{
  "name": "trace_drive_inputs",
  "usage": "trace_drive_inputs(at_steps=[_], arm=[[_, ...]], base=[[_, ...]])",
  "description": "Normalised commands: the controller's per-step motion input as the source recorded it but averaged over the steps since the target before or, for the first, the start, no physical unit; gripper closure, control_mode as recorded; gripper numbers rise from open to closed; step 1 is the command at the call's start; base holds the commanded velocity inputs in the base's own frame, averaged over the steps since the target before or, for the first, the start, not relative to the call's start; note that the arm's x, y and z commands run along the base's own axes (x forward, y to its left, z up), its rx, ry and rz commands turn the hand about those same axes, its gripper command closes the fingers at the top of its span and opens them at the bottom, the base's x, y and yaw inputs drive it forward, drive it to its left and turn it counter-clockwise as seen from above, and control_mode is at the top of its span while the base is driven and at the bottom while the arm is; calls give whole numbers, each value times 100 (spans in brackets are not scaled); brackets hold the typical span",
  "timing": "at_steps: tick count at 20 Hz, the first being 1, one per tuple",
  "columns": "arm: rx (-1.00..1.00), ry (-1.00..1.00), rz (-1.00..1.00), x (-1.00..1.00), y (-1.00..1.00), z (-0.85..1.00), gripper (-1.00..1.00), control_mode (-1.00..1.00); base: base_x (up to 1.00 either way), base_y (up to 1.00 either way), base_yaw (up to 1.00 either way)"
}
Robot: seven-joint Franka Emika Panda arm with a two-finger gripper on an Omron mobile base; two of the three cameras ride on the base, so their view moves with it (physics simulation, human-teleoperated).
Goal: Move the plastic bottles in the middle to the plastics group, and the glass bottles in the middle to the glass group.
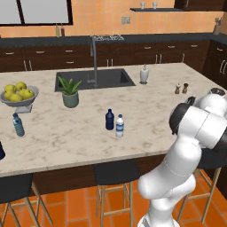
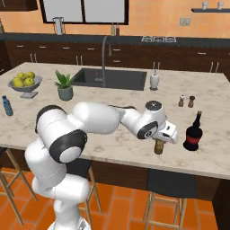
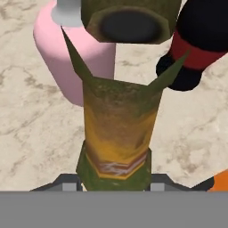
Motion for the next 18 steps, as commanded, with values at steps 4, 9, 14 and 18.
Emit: trace_drive_inputs(at_steps=[4,9,14,18], arm=[[0,-9,0,22,-24,-15,100,-100],[0,0,0,38,-13,-17,100,-100],[0,1,0,17,-16,-32,100,-100],[0,0,0,23,-15,-4,100,-100]], base=[[0,0,0],[0,0,0],[0,0,0],[0,0,0]])
